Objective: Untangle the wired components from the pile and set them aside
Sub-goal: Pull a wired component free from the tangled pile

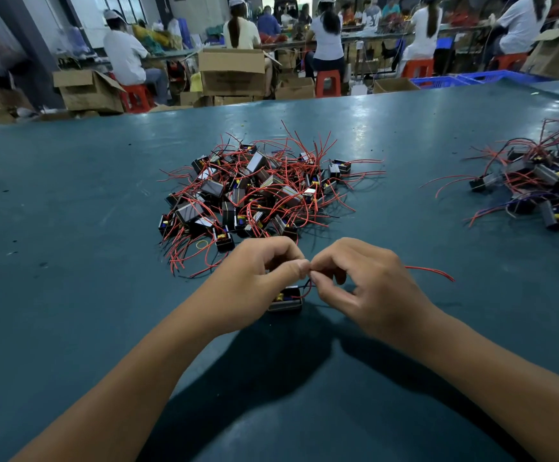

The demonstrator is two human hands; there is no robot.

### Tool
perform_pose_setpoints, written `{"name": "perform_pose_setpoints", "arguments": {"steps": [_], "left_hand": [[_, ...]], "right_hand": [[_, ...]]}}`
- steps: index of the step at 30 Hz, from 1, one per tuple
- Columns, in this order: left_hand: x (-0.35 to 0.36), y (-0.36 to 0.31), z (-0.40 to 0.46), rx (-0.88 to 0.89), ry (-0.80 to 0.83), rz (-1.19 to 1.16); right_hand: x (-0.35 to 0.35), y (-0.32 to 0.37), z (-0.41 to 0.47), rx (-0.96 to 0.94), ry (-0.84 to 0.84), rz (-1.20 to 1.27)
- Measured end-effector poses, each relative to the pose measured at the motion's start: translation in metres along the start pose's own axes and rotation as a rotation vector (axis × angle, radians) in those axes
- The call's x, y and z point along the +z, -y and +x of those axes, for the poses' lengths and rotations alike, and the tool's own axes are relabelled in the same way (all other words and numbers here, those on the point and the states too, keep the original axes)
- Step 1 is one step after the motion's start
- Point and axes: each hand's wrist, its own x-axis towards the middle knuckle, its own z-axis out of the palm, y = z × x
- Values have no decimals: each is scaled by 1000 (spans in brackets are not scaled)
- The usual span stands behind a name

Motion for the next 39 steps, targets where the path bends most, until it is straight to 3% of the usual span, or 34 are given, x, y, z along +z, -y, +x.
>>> {"name": "perform_pose_setpoints", "arguments": {"steps": [6, 8, 11, 16, 23, 32, 39], "left_hand": [[7, -4, 0, -483, 72, -637], [5, 0, 1, -390, 52, -495], [-4, 4, 1, -35, -45, -49], [-18, 10, 2, 362, -30, 349], [-20, 14, 2, 425, -70, 343], [-19, 12, 2, 365, 11, 272], [-13, 13, 2, 369, -67, 270]], "right_hand": [[2, 2, 1, -43, 11, -29], [2, 0, 2, -28, 2, -5], [2, -2, 1, 3, 3, 8], [2, -3, -1, 65, -4, 99], [2, -3, -3, 117, -6, 154], [2, -6, -5, 102, -10, 148], [3, -8, -4, 157, -43, 164]]}}
